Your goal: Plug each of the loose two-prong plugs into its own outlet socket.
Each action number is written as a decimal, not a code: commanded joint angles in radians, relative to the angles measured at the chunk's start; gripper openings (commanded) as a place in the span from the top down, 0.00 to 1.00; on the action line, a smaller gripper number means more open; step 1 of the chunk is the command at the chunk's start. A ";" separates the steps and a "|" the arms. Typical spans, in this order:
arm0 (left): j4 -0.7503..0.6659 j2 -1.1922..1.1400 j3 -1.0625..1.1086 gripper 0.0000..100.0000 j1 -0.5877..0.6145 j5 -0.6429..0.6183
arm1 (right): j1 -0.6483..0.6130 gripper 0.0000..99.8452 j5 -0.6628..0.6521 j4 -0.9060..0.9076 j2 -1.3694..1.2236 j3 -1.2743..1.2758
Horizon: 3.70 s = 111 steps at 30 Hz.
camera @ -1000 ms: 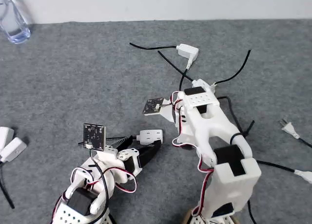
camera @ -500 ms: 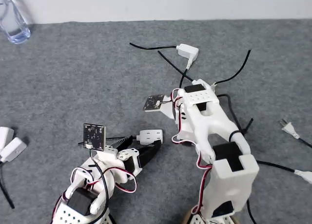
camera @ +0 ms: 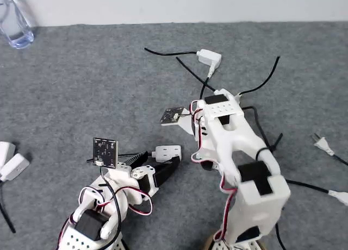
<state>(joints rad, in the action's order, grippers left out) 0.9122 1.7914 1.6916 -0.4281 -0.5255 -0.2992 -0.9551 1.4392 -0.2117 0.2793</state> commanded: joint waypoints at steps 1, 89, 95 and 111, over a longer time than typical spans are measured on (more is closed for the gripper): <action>0.003 0.006 -0.007 0.69 0.003 -0.005 | -0.058 0.99 0.021 0.142 0.171 -0.028; 0.003 0.006 -0.007 0.69 0.002 -0.005 | -0.335 0.99 0.408 0.236 0.579 -0.189; 0.006 0.006 -0.007 0.69 0.003 -0.005 | -0.240 0.99 0.342 0.252 0.579 -0.187; 0.207 0.006 -0.010 0.69 0.494 -0.003 | -0.209 0.99 0.239 0.171 0.366 -0.193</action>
<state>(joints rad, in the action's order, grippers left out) 1.0441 1.7929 1.6916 -0.0123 -0.5286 -0.5155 -0.6866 1.6586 0.2209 0.1550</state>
